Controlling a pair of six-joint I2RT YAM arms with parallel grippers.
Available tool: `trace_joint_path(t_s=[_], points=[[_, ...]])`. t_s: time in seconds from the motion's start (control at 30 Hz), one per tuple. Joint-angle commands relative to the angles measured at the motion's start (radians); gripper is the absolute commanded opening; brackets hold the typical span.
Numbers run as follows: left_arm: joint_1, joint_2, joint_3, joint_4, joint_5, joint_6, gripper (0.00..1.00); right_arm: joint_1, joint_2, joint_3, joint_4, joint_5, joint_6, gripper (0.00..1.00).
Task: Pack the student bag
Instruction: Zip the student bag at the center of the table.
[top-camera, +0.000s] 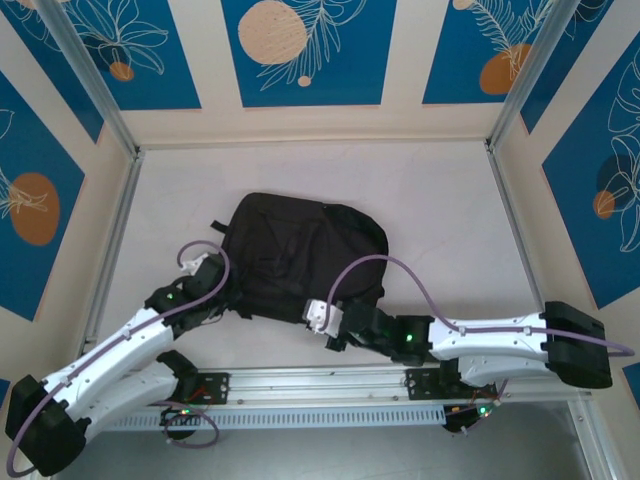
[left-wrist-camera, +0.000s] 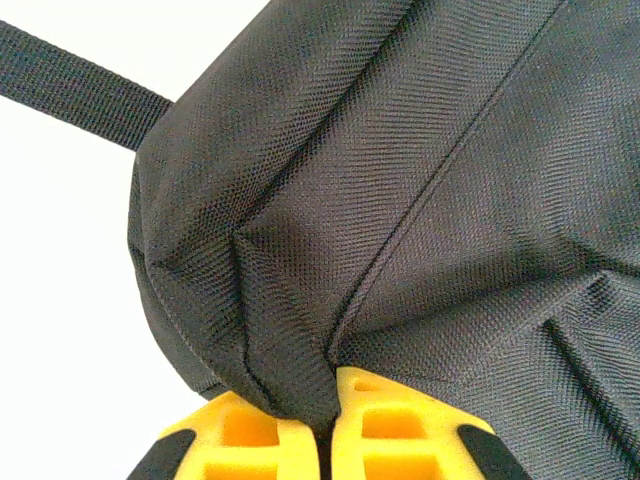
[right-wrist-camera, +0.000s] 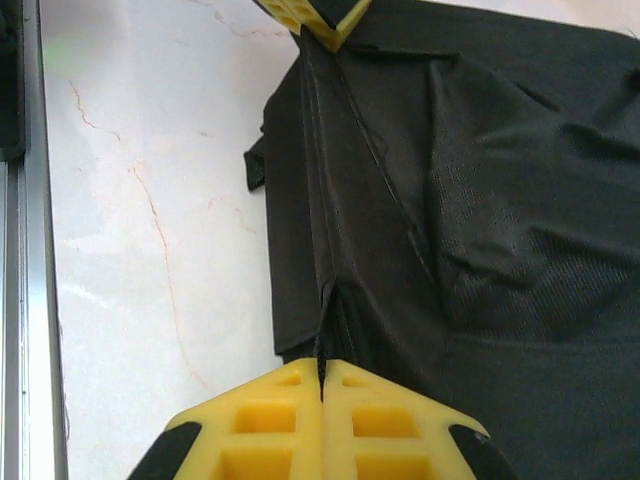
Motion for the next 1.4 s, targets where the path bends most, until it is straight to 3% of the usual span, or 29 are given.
trace_joint_path(t_s=[0.0,0.27,0.43,0.6,0.7,0.8,0.87,1.0,1.2,1.37], points=[[0.025,0.018,0.032,-0.036,-0.063,0.040,0.00,-0.005,-0.062,-0.038,-0.052,0.020,0.065,0.00],[0.036,0.043,0.040,-0.053,-0.074,0.043,0.00,-0.069,-0.209,-0.114,-0.095,0.073,0.145,0.00],[0.064,0.092,0.082,-0.051,-0.082,0.085,0.01,-0.088,-0.266,-0.124,-0.119,-0.061,0.146,0.00],[0.109,0.276,0.212,-0.034,-0.010,0.146,0.11,-0.084,-0.226,-0.105,-0.063,-0.203,0.164,0.00],[0.155,0.394,0.358,-0.118,-0.025,0.142,0.29,-0.082,-0.133,-0.094,0.028,-0.242,0.193,0.00],[0.202,0.407,0.416,-0.063,0.029,0.163,0.36,-0.074,0.022,-0.034,0.087,-0.255,0.209,0.00],[0.223,0.387,0.421,-0.027,0.092,0.185,0.54,-0.060,0.123,0.038,0.093,-0.239,0.206,0.00],[0.227,0.330,0.353,0.017,0.238,0.159,0.70,-0.038,0.228,0.110,0.158,-0.239,0.203,0.00],[0.187,0.204,0.102,0.206,0.462,0.035,0.75,-0.031,0.265,0.121,0.216,-0.227,0.223,0.00],[0.093,0.190,0.028,0.290,0.422,-0.002,0.74,-0.039,0.247,0.093,0.229,-0.211,0.227,0.00]])
